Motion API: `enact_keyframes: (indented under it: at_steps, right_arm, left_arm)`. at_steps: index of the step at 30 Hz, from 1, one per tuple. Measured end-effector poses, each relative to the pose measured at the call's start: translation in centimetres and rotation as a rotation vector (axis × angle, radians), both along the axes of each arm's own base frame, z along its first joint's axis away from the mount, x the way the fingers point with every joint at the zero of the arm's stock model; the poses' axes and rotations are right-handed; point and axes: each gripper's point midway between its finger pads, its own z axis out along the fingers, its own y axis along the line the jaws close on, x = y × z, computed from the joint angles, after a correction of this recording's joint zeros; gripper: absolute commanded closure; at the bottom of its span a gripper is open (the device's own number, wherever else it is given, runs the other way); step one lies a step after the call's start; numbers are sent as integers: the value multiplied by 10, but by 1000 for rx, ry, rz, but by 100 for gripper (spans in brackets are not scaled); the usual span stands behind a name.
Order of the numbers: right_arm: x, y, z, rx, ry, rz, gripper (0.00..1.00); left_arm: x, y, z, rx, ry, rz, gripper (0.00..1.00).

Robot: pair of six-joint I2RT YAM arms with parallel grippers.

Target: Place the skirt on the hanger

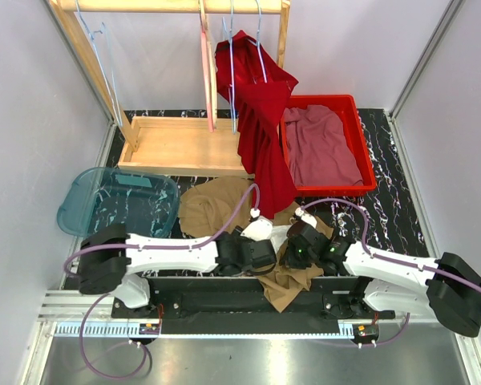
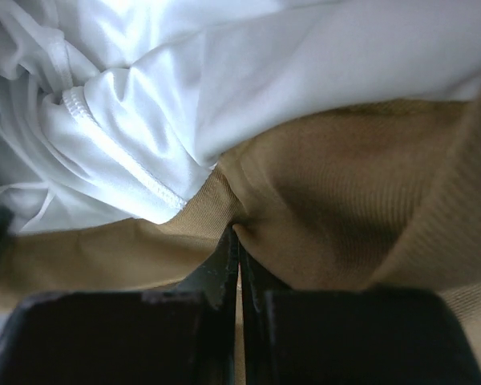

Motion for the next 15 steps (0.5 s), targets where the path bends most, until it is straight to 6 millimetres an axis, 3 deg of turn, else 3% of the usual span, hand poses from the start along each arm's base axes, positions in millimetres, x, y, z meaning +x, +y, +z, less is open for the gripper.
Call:
enact_keyframes:
  at_steps: [3,7,10,11,15]
  right_arm:
    - [0,0,1,4,-2,0,100]
    - [0,1,2,9,-4,-2,47]
    - [2,3,10,23,-17,1,32]
    - [3,3,14,28,-25,-1,22]
    - [18,-4,53,25,-137,-25,11]
  left_arm:
    - [3,20,-11,91,-17,69,100]
    - [7,31,-12,96,-51,148,100]
    - [8,43,-15,92,-71,199,100]
    - [8,46,-16,92,-75,209,100]
    - [8,54,-23,89,-80,247,100]
